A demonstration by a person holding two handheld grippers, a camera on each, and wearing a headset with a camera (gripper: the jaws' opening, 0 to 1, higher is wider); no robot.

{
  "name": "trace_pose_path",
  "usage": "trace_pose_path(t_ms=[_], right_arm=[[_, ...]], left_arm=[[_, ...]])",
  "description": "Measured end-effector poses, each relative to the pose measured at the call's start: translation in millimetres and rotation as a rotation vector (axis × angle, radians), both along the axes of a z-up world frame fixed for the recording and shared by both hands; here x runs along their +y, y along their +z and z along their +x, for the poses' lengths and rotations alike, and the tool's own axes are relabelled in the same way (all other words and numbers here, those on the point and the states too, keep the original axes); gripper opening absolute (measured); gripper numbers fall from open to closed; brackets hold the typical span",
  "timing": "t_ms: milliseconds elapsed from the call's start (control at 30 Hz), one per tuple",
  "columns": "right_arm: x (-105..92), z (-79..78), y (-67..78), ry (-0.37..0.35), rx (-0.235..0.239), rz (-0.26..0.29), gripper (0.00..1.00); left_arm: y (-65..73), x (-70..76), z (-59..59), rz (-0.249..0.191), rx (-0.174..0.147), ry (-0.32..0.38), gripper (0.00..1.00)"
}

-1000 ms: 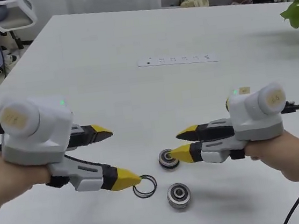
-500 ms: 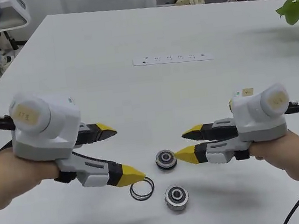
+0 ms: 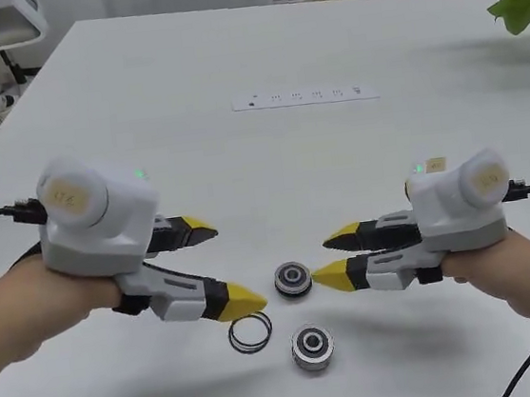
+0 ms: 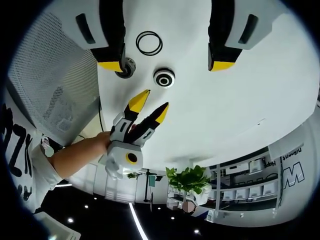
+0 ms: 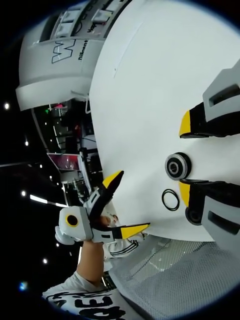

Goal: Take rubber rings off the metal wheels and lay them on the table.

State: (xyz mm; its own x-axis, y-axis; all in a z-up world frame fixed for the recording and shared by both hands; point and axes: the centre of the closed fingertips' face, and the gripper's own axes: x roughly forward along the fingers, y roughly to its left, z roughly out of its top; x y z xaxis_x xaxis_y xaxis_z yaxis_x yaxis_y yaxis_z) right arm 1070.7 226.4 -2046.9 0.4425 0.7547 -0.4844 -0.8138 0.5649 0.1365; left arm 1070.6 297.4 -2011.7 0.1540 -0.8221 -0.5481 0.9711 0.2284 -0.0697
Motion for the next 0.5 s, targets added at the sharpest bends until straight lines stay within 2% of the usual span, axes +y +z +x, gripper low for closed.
trace_pose_path(t_ms=[267, 500], right_arm=[[0.7, -0.9, -11.9, 0.019, 0.017, -0.019, 0.32], [3.6, -1.5, -14.8, 0.039, 0.011, -0.019, 0.3]], left_arm=[[-4.5, -9.2, 2.8, -0.001, 0.011, -0.006, 0.62], [-8.5, -15.6, 4.9, -0.004, 0.023, -0.005, 0.59]])
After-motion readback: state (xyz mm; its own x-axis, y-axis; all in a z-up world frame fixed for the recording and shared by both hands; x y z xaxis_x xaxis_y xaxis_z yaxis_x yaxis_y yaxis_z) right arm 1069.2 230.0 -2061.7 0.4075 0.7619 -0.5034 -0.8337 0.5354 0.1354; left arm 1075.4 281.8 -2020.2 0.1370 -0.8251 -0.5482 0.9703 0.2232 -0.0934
